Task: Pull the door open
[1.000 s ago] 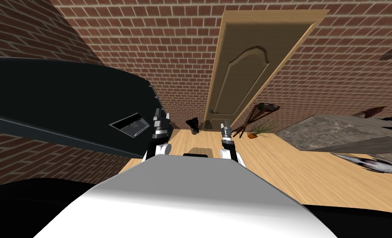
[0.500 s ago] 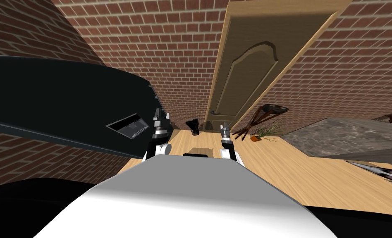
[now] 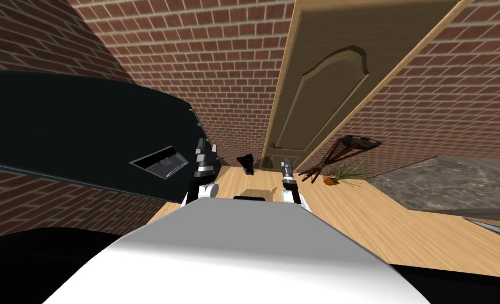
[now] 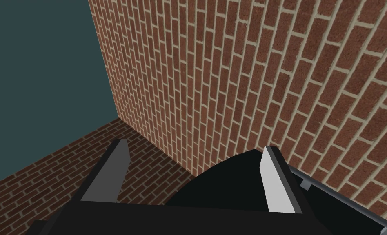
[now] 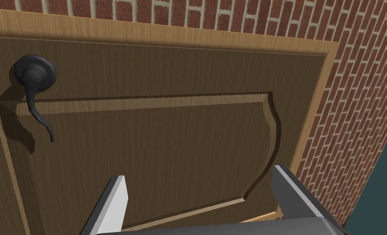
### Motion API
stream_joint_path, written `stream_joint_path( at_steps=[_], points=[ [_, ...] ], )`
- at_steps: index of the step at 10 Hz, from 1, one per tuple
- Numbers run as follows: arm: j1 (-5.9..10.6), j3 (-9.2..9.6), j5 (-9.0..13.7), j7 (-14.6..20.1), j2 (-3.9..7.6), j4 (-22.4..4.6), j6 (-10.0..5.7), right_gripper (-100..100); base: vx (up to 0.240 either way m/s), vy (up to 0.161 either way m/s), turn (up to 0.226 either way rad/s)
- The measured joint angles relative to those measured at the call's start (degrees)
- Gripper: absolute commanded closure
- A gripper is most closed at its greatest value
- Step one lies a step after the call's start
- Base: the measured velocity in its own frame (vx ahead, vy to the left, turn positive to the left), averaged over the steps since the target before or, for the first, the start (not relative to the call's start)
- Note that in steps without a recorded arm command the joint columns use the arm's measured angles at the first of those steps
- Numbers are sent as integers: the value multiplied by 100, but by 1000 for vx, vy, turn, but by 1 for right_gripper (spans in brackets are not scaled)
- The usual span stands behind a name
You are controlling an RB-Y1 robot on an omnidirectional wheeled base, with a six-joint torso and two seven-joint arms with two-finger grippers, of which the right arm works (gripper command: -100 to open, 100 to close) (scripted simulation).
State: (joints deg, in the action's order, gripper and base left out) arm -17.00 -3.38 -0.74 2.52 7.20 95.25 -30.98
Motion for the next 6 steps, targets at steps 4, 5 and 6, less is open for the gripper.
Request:
stream_joint_path(
  at_steps=[4, 5, 6],
  points=[
    [248, -105, 48, 17, 52, -587, -34, -100, 92, -47, 61],
    [267, -120, 55, 15, 54, -680, -25, -100, 94, -33, 69],
    [321, -147, 69, 21, 72, -825, -36, -100, 98, -28, 57]
  ],
)
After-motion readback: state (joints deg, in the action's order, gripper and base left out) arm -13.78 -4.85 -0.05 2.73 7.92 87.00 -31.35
